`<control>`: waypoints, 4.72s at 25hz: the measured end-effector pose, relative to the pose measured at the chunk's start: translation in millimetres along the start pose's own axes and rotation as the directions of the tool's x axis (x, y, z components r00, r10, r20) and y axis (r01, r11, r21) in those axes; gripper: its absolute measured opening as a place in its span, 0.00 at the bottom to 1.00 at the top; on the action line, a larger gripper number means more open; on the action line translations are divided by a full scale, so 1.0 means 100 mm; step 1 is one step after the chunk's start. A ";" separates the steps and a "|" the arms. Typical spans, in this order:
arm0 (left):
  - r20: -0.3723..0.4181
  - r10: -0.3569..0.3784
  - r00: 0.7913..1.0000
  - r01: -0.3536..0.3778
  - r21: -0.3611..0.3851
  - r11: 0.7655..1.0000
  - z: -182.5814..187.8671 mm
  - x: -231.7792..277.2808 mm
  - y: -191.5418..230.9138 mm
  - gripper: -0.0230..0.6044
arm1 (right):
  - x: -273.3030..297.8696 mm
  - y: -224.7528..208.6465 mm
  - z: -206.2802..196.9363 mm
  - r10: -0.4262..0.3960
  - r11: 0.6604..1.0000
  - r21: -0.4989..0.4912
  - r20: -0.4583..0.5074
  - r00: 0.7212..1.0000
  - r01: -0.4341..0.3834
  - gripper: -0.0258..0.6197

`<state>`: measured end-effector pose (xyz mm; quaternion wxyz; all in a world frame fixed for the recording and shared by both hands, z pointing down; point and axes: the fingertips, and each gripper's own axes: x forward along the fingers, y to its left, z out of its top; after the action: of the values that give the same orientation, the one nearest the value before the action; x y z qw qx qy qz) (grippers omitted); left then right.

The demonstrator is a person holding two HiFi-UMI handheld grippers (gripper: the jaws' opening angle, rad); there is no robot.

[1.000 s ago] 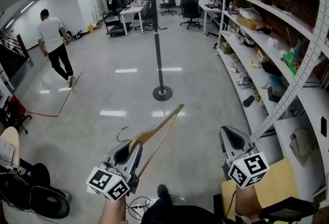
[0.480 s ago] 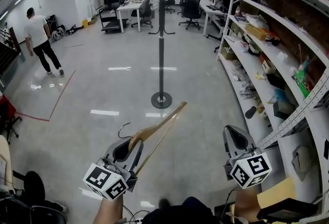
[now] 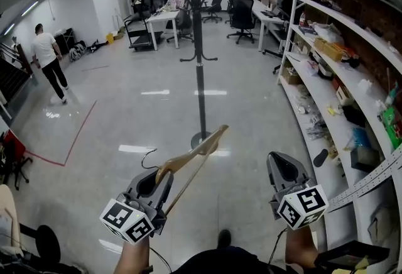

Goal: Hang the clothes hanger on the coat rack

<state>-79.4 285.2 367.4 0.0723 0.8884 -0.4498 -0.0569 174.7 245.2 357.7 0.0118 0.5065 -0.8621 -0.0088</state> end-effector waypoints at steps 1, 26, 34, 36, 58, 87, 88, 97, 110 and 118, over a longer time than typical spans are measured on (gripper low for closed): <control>0.000 0.001 1.000 -0.001 0.007 1.000 0.04 0.14 0.05 0.12 | 0.13 -0.11 0.02 0.010 1.000 0.001 0.006 1.000 -0.010 0.05; -0.023 -0.233 0.972 0.234 0.051 0.971 0.86 3.18 2.46 0.12 | 3.65 -1.50 0.43 -0.008 0.998 -0.064 0.063 0.998 0.012 0.05; -0.039 -0.315 0.948 0.317 0.057 0.947 1.02 3.97 2.86 0.12 | 4.39 -1.80 0.43 0.023 0.997 -0.075 0.042 0.999 -0.020 0.05; -0.047 -0.324 0.945 0.326 0.055 0.944 1.04 4.22 2.96 0.12 | 4.57 -1.96 0.48 0.035 0.996 -0.084 0.055 0.998 -0.031 0.05; -0.169 -0.466 0.868 0.485 0.092 0.870 1.34 5.80 3.77 0.12 | 5.93 -2.76 0.70 0.011 0.997 -0.077 0.103 0.995 -0.003 0.05; -0.189 -0.582 0.791 0.612 0.237 0.755 0.99 6.05 3.67 0.12 | 6.04 -2.83 0.53 -0.034 0.994 -0.097 0.046 0.998 0.039 0.05; -0.181 -0.572 0.800 0.599 0.250 0.760 1.00 6.04 3.67 0.13 | 6.04 -2.82 0.54 -0.031 0.995 -0.098 0.045 0.999 0.035 0.05; -0.070 -0.493 0.867 0.486 0.331 0.808 1.19 5.91 3.77 0.28 | 6.02 -2.79 0.56 0.005 0.996 -0.085 0.074 0.997 0.001 0.05; 0.005 -0.317 0.948 0.293 0.367 0.883 1.32 5.64 4.03 0.28 | 5.97 -2.72 0.60 0.060 0.995 -0.084 0.097 0.994 -0.052 0.05; 0.202 -0.103 0.974 0.061 0.204 0.977 1.41 4.93 4.08 0.05 | 5.89 -2.62 0.47 0.138 0.989 -0.059 0.085 0.987 -0.133 0.05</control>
<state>-135.5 -362.6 284.7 -0.0664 0.8978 -0.4213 -0.1093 115.2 -396.9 310.7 -0.0125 0.4452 -0.8938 -0.0532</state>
